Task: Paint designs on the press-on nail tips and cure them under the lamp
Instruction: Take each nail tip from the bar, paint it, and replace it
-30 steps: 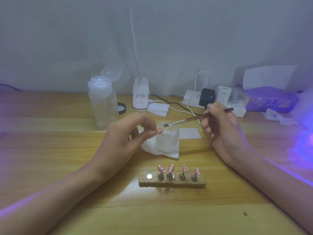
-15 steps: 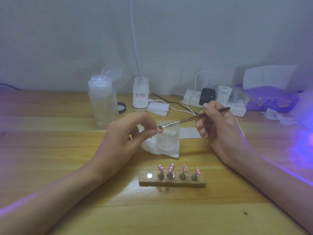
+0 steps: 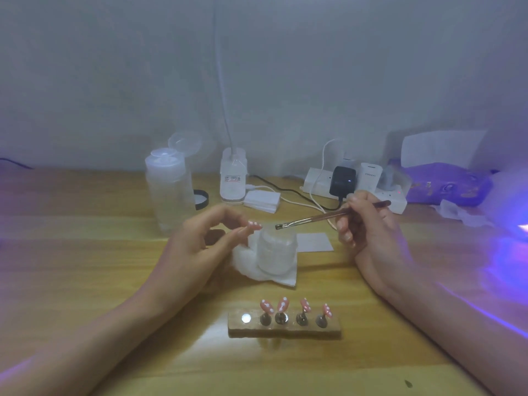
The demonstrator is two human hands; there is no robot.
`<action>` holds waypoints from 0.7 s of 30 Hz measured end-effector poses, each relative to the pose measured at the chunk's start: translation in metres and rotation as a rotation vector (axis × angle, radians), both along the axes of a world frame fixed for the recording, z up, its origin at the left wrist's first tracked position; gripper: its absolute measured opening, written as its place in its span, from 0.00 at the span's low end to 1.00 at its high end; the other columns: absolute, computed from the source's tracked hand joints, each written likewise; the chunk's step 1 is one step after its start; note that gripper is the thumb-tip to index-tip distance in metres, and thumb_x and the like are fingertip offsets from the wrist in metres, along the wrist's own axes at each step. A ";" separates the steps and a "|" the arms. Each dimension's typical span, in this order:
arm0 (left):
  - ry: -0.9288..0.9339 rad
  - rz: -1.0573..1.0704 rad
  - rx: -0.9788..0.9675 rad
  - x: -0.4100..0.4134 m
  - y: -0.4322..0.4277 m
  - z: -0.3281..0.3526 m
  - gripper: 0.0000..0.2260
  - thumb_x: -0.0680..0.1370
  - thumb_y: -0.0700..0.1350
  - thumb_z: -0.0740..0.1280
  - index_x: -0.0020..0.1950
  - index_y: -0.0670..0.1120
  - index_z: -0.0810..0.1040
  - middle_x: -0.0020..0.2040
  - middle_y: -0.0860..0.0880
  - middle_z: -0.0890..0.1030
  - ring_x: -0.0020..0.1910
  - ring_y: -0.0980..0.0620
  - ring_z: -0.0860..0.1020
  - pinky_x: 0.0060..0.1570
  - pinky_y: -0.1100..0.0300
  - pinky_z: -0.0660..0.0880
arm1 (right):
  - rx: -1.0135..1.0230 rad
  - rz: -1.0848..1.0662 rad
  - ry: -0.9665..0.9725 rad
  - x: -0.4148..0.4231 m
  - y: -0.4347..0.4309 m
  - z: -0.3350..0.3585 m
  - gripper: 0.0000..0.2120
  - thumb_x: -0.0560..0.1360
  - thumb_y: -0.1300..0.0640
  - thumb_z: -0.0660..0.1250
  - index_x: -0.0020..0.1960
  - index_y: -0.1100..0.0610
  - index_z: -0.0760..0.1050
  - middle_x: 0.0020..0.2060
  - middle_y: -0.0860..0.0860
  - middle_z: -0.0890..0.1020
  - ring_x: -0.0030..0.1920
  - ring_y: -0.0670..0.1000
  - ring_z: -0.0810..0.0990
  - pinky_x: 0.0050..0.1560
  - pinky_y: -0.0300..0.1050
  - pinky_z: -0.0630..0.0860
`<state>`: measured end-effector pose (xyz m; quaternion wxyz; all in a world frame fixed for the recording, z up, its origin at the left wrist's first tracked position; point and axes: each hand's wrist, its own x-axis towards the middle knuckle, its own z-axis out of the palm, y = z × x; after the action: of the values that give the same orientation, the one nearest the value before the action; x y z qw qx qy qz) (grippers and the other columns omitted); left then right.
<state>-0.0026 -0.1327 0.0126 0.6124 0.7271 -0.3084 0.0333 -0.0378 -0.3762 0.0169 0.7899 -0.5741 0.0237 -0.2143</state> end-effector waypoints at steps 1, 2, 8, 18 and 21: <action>0.037 -0.016 -0.037 0.001 0.001 0.003 0.03 0.76 0.50 0.69 0.42 0.53 0.79 0.37 0.58 0.81 0.26 0.62 0.72 0.25 0.72 0.66 | 0.006 -0.005 0.002 0.000 0.000 0.001 0.13 0.81 0.59 0.61 0.38 0.54 0.68 0.24 0.50 0.75 0.24 0.44 0.71 0.23 0.33 0.66; 0.063 -0.026 -0.071 0.003 0.002 0.006 0.03 0.76 0.49 0.68 0.43 0.52 0.80 0.38 0.58 0.82 0.27 0.61 0.71 0.25 0.71 0.66 | 0.005 -0.009 0.002 -0.001 0.001 0.001 0.13 0.81 0.59 0.61 0.38 0.55 0.68 0.24 0.50 0.75 0.23 0.44 0.71 0.23 0.33 0.66; 0.234 -0.032 -0.316 0.010 0.020 0.038 0.05 0.71 0.51 0.71 0.43 0.52 0.83 0.43 0.51 0.83 0.30 0.59 0.72 0.24 0.70 0.66 | 0.058 -0.042 0.008 -0.002 -0.001 0.001 0.12 0.81 0.59 0.62 0.38 0.55 0.70 0.23 0.51 0.75 0.23 0.44 0.72 0.23 0.33 0.66; 0.174 -0.009 0.059 -0.030 0.029 0.025 0.03 0.68 0.50 0.76 0.39 0.53 0.84 0.45 0.54 0.87 0.40 0.60 0.82 0.35 0.74 0.72 | 0.099 -0.061 0.025 -0.001 -0.001 0.003 0.16 0.81 0.60 0.62 0.34 0.54 0.73 0.23 0.50 0.76 0.23 0.44 0.73 0.22 0.33 0.66; 0.110 -0.013 0.245 -0.038 0.029 0.014 0.04 0.67 0.52 0.79 0.37 0.56 0.85 0.45 0.59 0.84 0.43 0.60 0.78 0.41 0.72 0.71 | 0.107 -0.074 0.044 -0.001 0.000 0.003 0.13 0.81 0.59 0.62 0.38 0.56 0.71 0.23 0.50 0.76 0.23 0.43 0.72 0.22 0.33 0.66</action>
<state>-0.0401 -0.1036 0.0269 0.5352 0.7952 -0.2808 -0.0488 -0.0393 -0.3762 0.0201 0.8102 -0.5345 0.0735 -0.2290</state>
